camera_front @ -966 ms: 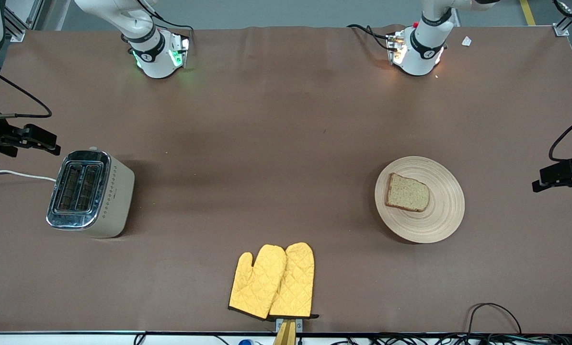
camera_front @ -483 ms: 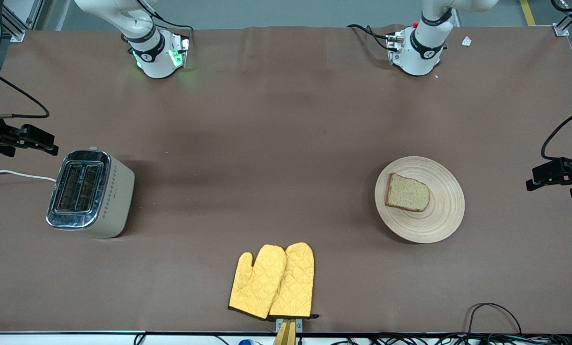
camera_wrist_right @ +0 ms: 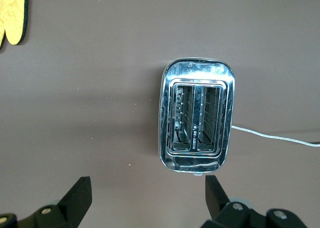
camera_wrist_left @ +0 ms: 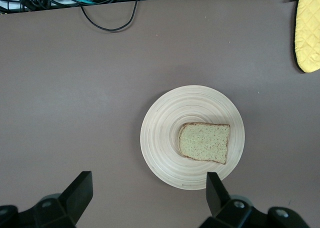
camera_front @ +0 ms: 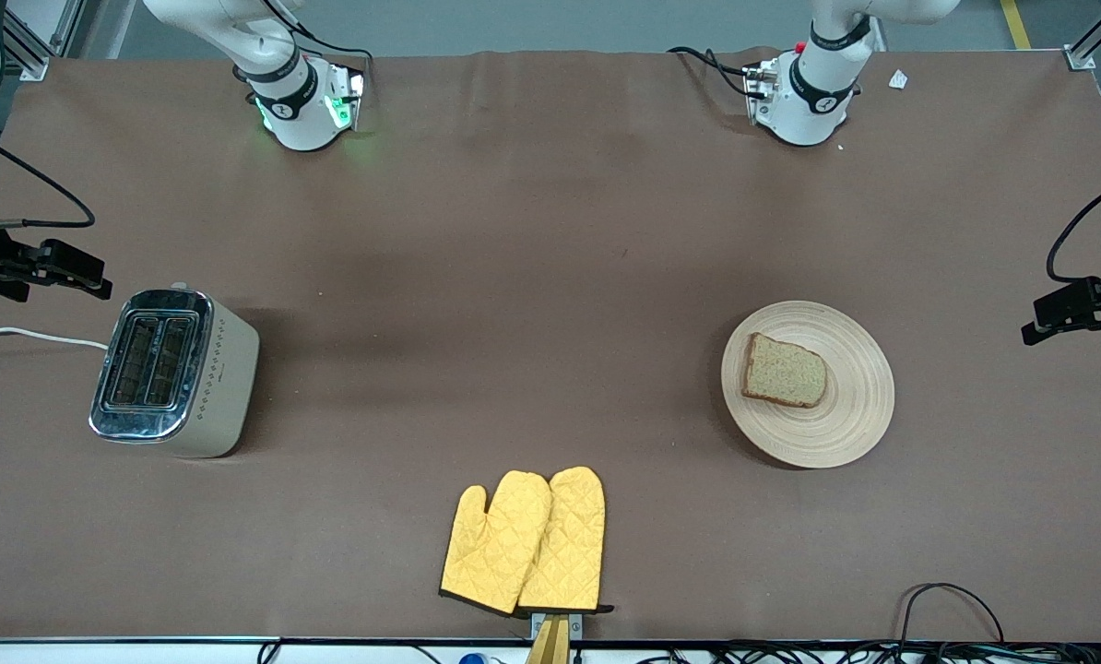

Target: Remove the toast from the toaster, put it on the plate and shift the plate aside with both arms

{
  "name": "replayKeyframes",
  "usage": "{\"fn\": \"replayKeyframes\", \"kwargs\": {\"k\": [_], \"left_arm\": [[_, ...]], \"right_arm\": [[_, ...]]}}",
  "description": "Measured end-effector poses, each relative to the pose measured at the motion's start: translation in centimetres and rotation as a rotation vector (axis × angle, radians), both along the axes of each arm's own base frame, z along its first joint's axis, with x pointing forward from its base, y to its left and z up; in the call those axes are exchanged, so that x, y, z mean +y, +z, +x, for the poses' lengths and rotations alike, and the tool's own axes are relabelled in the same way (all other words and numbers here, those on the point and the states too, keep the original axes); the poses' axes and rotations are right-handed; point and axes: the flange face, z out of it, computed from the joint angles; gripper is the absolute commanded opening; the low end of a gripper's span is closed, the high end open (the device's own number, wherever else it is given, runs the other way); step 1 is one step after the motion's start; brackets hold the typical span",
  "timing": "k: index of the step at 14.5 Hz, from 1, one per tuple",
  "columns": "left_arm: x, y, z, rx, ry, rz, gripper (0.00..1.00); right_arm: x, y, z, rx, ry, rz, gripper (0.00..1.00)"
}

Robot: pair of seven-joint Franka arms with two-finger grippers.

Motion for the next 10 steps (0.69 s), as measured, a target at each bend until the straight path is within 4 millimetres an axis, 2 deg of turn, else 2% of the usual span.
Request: {"fn": "replayKeyframes", "kwargs": {"k": [2, 4, 7, 10], "left_arm": [[-1.1, 0.6, -0.5, 0.018, 0.060, -0.017, 1.00], [-3.1, 1.8, -1.4, 0.031, 0.126, 0.003, 1.00], [-6.9, 4.8, -4.3, 0.060, 0.216, 0.029, 1.00], [-8.6, 5.8, -6.7, 0.068, 0.264, 0.071, 1.00]], "right_arm": [[0.0, 0.0, 0.0, 0.000, 0.000, 0.000, 1.00], [-0.1, 0.0, 0.0, 0.001, -0.002, 0.000, 1.00], [-0.1, 0.0, 0.0, 0.001, -0.002, 0.000, 1.00], [0.0, 0.0, 0.0, 0.003, -0.001, 0.000, 1.00]]}}
